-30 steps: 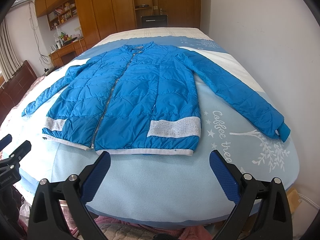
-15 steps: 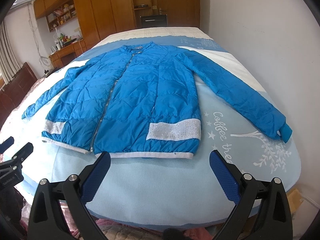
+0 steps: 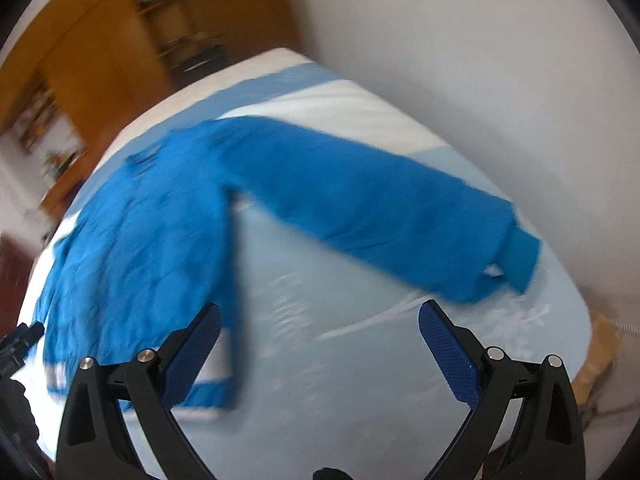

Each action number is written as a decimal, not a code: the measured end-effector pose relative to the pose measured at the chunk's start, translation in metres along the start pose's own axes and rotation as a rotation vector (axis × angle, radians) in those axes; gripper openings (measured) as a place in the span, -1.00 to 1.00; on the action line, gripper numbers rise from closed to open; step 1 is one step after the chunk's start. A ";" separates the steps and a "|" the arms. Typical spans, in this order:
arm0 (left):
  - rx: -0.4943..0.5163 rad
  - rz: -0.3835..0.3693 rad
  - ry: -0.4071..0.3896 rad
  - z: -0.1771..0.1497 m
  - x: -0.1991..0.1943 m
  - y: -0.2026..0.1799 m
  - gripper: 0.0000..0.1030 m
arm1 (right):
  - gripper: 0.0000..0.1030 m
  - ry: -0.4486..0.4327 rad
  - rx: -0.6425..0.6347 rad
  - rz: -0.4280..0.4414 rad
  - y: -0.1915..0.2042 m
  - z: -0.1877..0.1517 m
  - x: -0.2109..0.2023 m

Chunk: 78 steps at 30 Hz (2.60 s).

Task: Fold large clothes

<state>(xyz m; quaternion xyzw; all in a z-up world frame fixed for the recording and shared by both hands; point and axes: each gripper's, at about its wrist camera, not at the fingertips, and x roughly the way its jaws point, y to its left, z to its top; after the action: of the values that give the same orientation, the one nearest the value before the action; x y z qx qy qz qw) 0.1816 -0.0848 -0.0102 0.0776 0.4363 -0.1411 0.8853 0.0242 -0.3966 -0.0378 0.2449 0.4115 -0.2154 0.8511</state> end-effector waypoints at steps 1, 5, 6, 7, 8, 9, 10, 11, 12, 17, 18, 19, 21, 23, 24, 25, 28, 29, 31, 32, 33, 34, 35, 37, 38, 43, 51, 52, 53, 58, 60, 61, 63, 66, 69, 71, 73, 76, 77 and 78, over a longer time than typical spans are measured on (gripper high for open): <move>0.008 -0.022 0.011 0.018 0.012 -0.009 0.94 | 0.92 0.002 0.026 -0.017 -0.011 0.007 0.002; 0.025 -0.087 0.046 0.071 0.057 -0.041 0.93 | 0.92 0.037 0.115 -0.048 -0.049 0.025 0.013; 0.023 -0.117 0.059 0.088 0.075 -0.053 0.93 | 0.92 0.054 0.137 -0.051 -0.059 0.029 0.016; 0.028 -0.124 0.071 0.097 0.086 -0.060 0.93 | 0.92 0.068 0.159 -0.057 -0.068 0.033 0.019; 0.037 -0.132 0.089 0.106 0.101 -0.069 0.93 | 0.92 0.074 0.173 -0.065 -0.076 0.035 0.021; 0.042 -0.143 0.103 0.109 0.110 -0.073 0.93 | 0.92 0.083 0.187 -0.074 -0.083 0.037 0.024; 0.051 -0.162 0.118 0.114 0.122 -0.080 0.93 | 0.92 0.099 0.211 -0.077 -0.095 0.040 0.028; 0.060 -0.184 0.142 0.117 0.136 -0.088 0.93 | 0.92 0.114 0.230 -0.074 -0.101 0.042 0.033; 0.060 -0.192 0.154 0.117 0.142 -0.092 0.92 | 0.92 0.130 0.253 -0.075 -0.109 0.043 0.038; 0.023 -0.218 0.203 0.119 0.180 -0.096 0.92 | 0.79 0.194 0.316 -0.060 -0.132 0.045 0.060; 0.014 -0.216 0.211 0.118 0.186 -0.095 0.92 | 0.78 0.206 0.327 -0.048 -0.132 0.043 0.064; 0.011 -0.216 0.216 0.118 0.191 -0.095 0.92 | 0.70 0.219 0.337 -0.034 -0.133 0.043 0.070; 0.021 -0.217 0.219 0.118 0.199 -0.094 0.91 | 0.53 0.216 0.333 -0.046 -0.132 0.043 0.075; 0.038 -0.204 0.215 0.116 0.201 -0.095 0.82 | 0.07 0.191 0.335 -0.048 -0.130 0.044 0.074; 0.047 -0.195 0.210 0.115 0.201 -0.095 0.74 | -0.05 0.184 0.340 -0.027 -0.128 0.042 0.073; 0.050 -0.193 0.207 0.115 0.202 -0.095 0.69 | -0.23 0.181 0.348 -0.005 -0.127 0.044 0.072; 0.032 -0.204 0.210 0.117 0.200 -0.089 0.60 | -0.43 0.144 0.306 0.050 -0.111 0.057 0.061; 0.027 -0.210 0.210 0.117 0.199 -0.088 0.60 | -0.44 0.119 0.273 0.098 -0.098 0.064 0.053; 0.016 -0.227 0.209 0.119 0.195 -0.084 0.60 | -0.44 0.088 0.224 0.161 -0.080 0.077 0.044; 0.012 -0.234 0.204 0.120 0.191 -0.082 0.60 | -0.44 0.072 0.181 0.197 -0.064 0.086 0.038; 0.011 -0.237 0.201 0.120 0.189 -0.080 0.60 | -0.44 0.063 0.150 0.218 -0.051 0.094 0.036; 0.009 -0.239 0.196 0.121 0.187 -0.078 0.60 | -0.44 0.059 0.110 0.247 -0.032 0.104 0.036; 0.007 -0.241 0.189 0.122 0.185 -0.076 0.60 | -0.44 0.063 0.087 0.262 -0.019 0.110 0.038; 0.004 -0.240 0.183 0.122 0.182 -0.072 0.60 | -0.44 0.081 0.030 0.287 0.016 0.124 0.051; 0.000 -0.239 0.180 0.123 0.180 -0.068 0.60 | -0.44 0.088 0.010 0.296 0.028 0.128 0.056; -0.029 -0.260 0.174 0.126 0.173 -0.048 0.60 | -0.44 0.143 -0.074 0.377 0.104 0.152 0.097; -0.116 -0.325 0.163 0.135 0.168 -0.014 0.65 | -0.29 0.217 -0.219 0.462 0.188 0.154 0.143; -0.130 -0.348 0.164 0.135 0.167 -0.012 0.68 | -0.18 0.221 -0.228 0.497 0.190 0.152 0.142; -0.145 -0.377 0.166 0.134 0.168 -0.012 0.70 | -0.15 0.223 -0.224 0.561 0.193 0.153 0.140; -0.159 -0.502 0.193 0.131 0.173 -0.025 0.76 | -0.14 0.180 -0.191 0.602 0.174 0.157 0.122; -0.168 -0.545 0.204 0.130 0.176 -0.033 0.76 | -0.10 0.154 -0.165 0.562 0.154 0.159 0.115; -0.171 -0.563 0.207 0.130 0.177 -0.035 0.76 | -0.09 0.152 -0.147 0.563 0.146 0.160 0.114; -0.184 -0.600 0.207 0.130 0.178 -0.040 0.76 | -0.05 0.170 -0.083 0.624 0.126 0.160 0.115; -0.181 -0.553 0.200 0.130 0.181 -0.046 0.76 | -0.04 0.211 -0.063 0.661 0.123 0.160 0.122; -0.190 -0.513 0.192 0.130 0.180 -0.039 0.76 | -0.04 0.272 -0.085 0.719 0.148 0.156 0.139; -0.197 -0.485 0.180 0.127 0.172 -0.025 0.76 | -0.04 0.316 -0.103 0.799 0.171 0.152 0.148; -0.203 -0.431 0.164 0.125 0.166 -0.012 0.76 | -0.05 0.375 -0.127 0.895 0.197 0.149 0.155; -0.237 -0.415 0.153 0.125 0.163 0.007 0.76 | -0.05 0.375 -0.164 0.885 0.218 0.151 0.154; -0.255 -0.428 0.159 0.125 0.163 0.012 0.76 | -0.05 0.366 -0.168 0.885 0.216 0.152 0.152; -0.263 -0.442 0.164 0.128 0.164 0.014 0.76 | -0.05 0.354 -0.171 0.877 0.213 0.153 0.149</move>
<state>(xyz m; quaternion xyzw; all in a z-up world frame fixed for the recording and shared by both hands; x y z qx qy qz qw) 0.3773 -0.1346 -0.0630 -0.1240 0.5277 -0.2661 0.7971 0.3215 -0.3443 -0.0240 0.3575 0.4242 0.2437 0.7955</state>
